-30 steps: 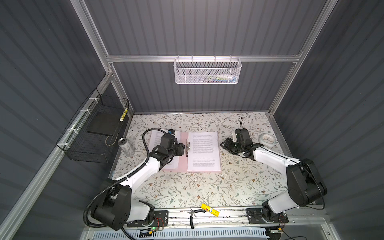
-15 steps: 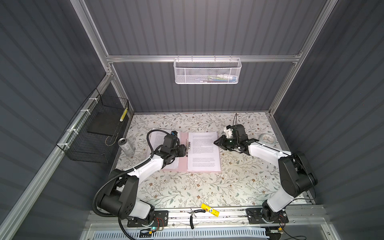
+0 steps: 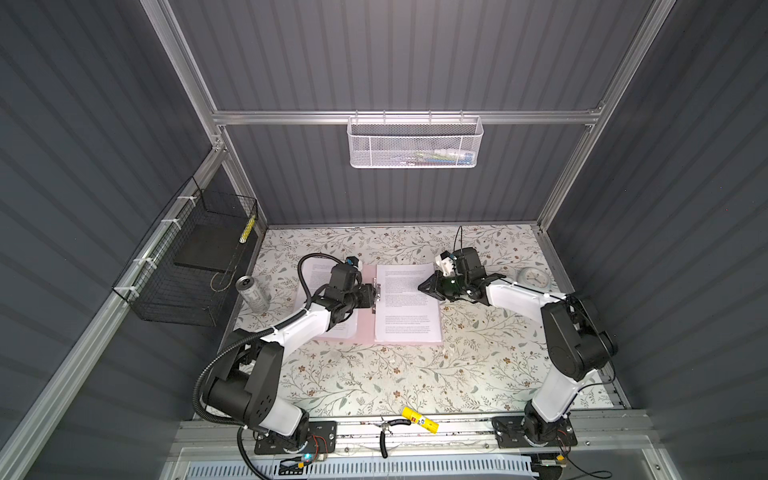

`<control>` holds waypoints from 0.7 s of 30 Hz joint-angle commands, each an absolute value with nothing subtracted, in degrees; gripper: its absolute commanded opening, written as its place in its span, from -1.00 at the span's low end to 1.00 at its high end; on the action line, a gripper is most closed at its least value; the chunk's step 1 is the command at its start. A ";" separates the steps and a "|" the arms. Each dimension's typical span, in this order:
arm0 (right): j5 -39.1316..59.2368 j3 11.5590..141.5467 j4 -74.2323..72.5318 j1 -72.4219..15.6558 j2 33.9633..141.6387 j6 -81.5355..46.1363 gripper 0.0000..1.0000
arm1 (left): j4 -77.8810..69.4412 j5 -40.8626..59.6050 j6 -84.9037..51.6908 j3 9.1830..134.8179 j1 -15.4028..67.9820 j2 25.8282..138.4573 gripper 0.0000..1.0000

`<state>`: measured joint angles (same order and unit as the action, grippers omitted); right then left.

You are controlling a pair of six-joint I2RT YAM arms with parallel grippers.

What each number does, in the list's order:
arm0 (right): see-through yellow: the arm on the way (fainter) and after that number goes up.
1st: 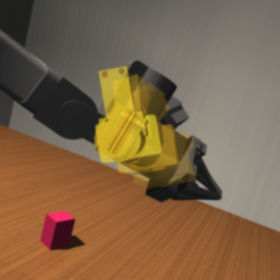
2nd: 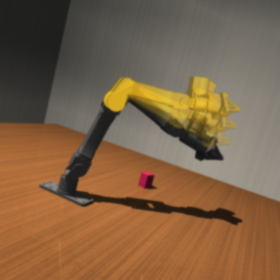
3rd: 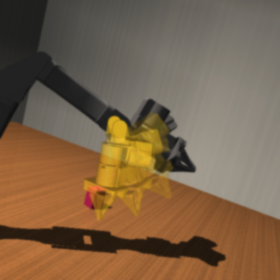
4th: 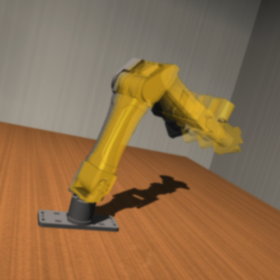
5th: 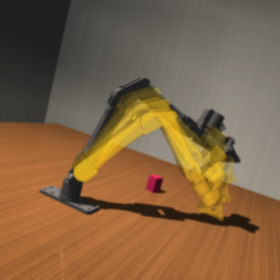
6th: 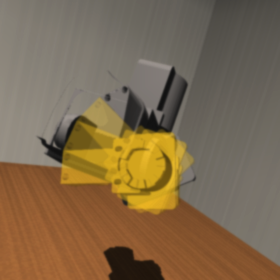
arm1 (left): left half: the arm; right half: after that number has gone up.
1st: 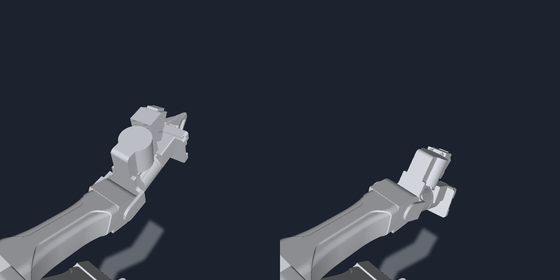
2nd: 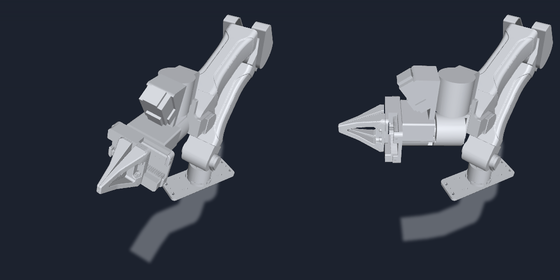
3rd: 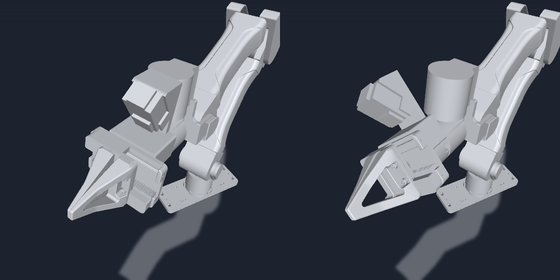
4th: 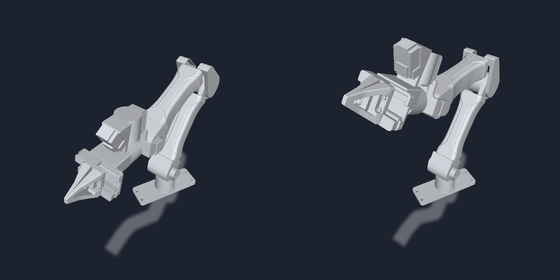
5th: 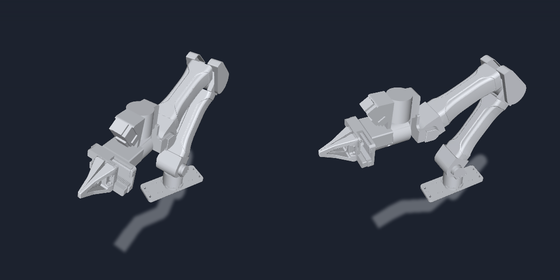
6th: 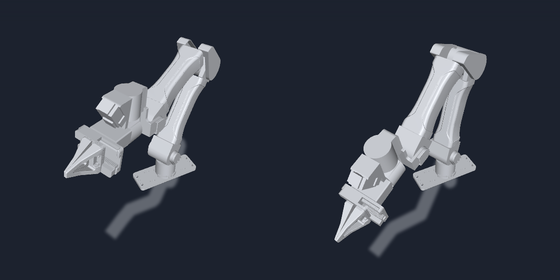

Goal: Put the files into the folder
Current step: 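Hold the sheet with the right gripper while the left gripper moves to the clip lever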

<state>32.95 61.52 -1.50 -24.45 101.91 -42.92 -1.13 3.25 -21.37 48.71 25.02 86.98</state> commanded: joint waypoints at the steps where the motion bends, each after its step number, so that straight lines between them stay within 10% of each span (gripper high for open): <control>1: 34.57 60.47 -6.24 -24.73 102.33 -43.06 -0.70 | -2.03 3.92 -20.18 51.21 24.68 88.14 0.03; 10: 36.79 64.68 -3.55 -24.21 104.40 -40.37 -0.41 | -4.00 4.26 -17.13 55.76 23.92 93.31 0.04; 21: 39.97 67.42 -4.84 -24.41 108.91 -42.28 -0.75 | -9.59 16.03 -17.32 60.59 18.39 101.36 0.03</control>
<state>39.09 65.49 -5.45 -24.36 108.55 -42.39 -7.27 10.79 -18.44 58.61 19.20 99.72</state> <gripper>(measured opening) 0.128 0.516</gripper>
